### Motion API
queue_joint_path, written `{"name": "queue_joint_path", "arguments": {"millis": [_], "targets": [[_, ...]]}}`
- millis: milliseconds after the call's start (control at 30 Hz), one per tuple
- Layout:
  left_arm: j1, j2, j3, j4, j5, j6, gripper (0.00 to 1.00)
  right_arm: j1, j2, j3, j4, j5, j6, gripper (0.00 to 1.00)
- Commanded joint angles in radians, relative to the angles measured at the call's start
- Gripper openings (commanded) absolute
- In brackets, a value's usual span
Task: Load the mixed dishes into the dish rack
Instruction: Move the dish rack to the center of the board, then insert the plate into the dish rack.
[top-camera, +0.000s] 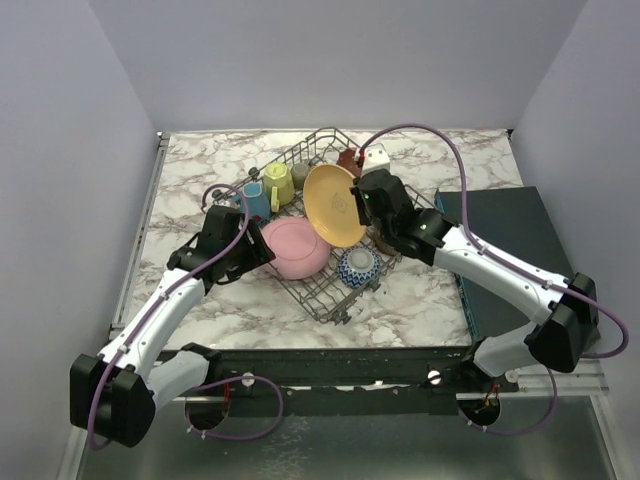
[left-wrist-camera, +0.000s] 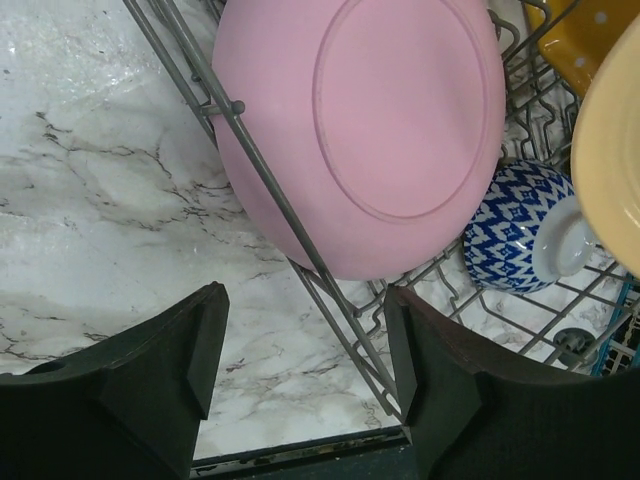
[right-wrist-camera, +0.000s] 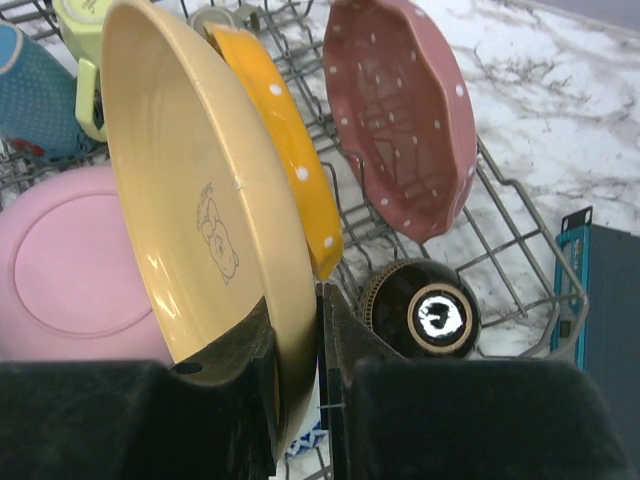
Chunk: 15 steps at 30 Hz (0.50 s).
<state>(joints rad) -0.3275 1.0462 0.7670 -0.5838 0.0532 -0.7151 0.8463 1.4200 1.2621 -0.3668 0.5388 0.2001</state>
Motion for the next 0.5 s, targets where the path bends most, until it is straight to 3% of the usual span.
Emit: {"name": "queue_joint_path", "arguments": {"millis": [0, 233, 467], "targets": [[0.000, -0.043, 0.029, -0.036, 0.044, 0.066, 0.71, 0.024, 0.043, 0.058, 0.121, 0.075, -0.132, 0.00], [0.001, -0.093, 0.043, -0.039, 0.106, 0.104, 0.77, 0.113, 0.118, 0.082, 0.251, 0.289, -0.336, 0.00], [0.001, -0.127, 0.042, -0.032, 0.092, 0.155, 0.81, 0.161, 0.205, 0.098, 0.339, 0.410, -0.444, 0.00]]}}
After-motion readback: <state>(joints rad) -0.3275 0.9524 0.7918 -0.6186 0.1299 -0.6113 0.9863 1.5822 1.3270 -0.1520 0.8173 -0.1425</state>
